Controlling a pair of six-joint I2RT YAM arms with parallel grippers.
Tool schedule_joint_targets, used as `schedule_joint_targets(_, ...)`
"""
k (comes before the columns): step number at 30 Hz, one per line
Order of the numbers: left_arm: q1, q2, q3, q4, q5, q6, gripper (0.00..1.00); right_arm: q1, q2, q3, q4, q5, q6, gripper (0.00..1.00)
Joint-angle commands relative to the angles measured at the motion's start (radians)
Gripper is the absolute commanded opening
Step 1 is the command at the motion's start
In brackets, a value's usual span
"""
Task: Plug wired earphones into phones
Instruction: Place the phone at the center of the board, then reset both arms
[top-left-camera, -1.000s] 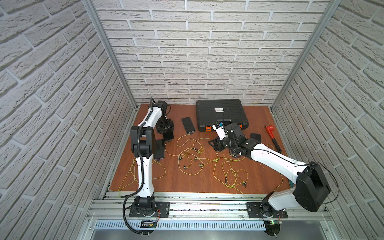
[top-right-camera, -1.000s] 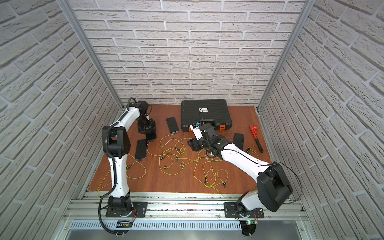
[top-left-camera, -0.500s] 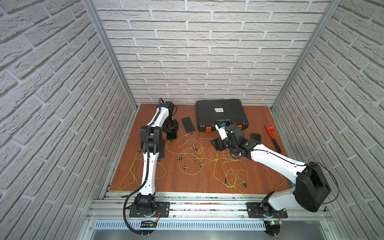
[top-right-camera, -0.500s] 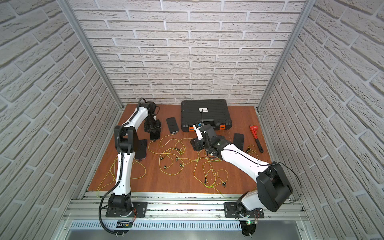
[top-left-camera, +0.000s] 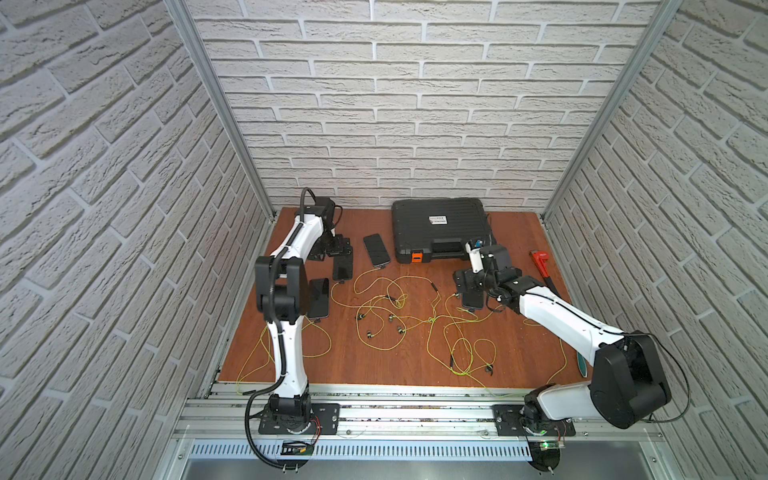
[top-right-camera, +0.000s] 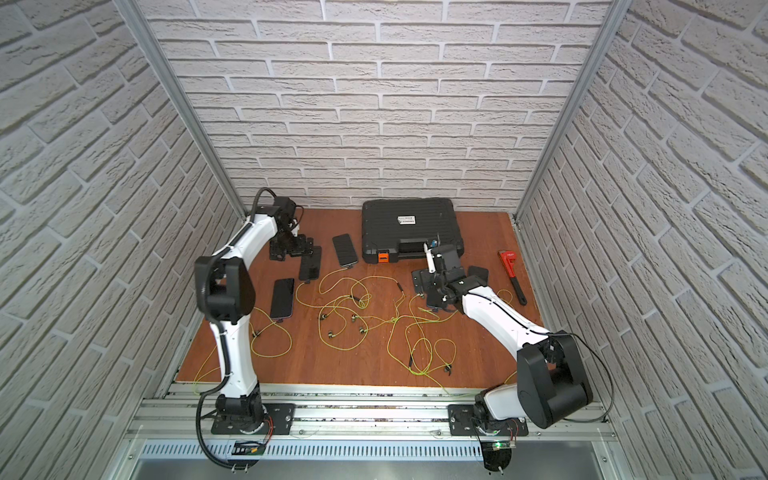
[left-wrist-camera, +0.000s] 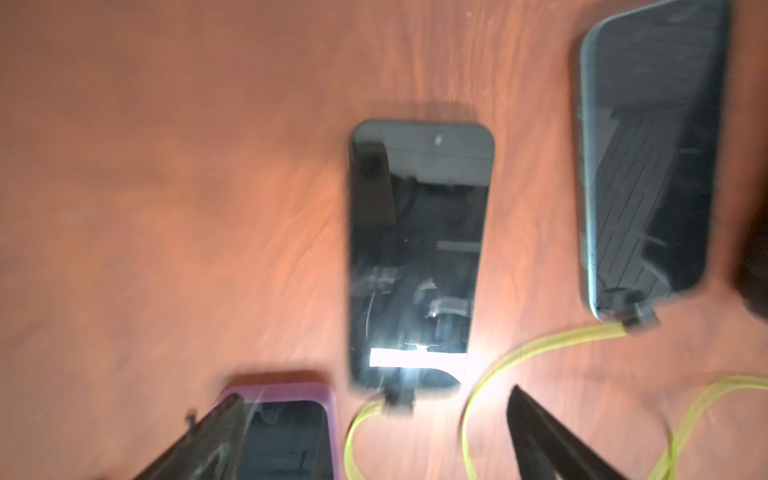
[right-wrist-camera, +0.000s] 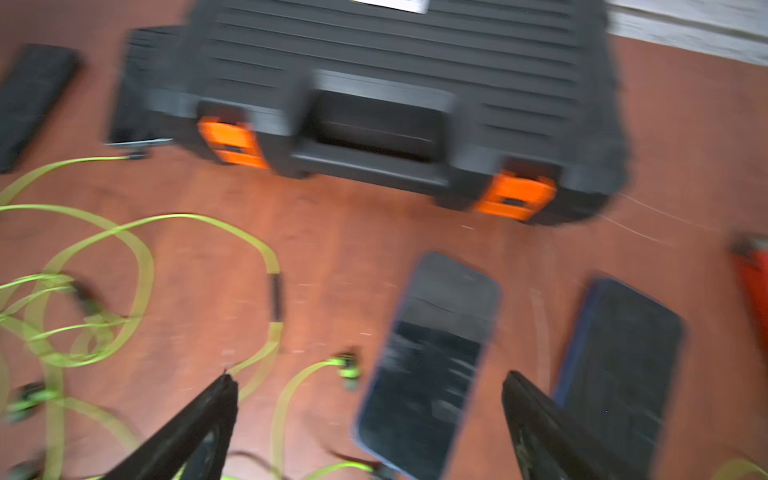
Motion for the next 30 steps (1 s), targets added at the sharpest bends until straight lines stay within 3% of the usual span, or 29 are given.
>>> schedule_joint_targets(1,0.019,-0.297,-0.294,0.358,-0.159,0.037,0.98,-0.063,-0.039,-0.055,0.075,0.136,-0.078,1.00)
schedule_joint_targets(5,0.093,-0.576,-0.709,0.700,-0.242,-0.043,0.98,-0.131,-0.032,-0.149,0.202,0.199,-0.105,1.00)
schedule_joint_targets(11,0.184,-0.725,-1.081,1.043,-0.299,-0.080,0.98,-0.214,-0.010,-0.316,0.501,0.150,-0.098,1.00)
schedule_joint_targets(18,0.197,-0.611,-1.276,1.503,-0.265,0.073,0.98,-0.230,0.012,-0.361,0.649,0.184,-0.151,1.00)
schedule_joint_targets(24,0.240,-0.531,-1.290,1.580,-0.141,0.054,0.98,-0.247,-0.033,-0.422,0.718,0.180,-0.136,0.99)
schedule_joint_targets(30,0.241,-0.548,-1.353,1.688,-0.117,0.066,0.98,-0.249,-0.047,-0.438,0.735,0.168,-0.139,0.99)
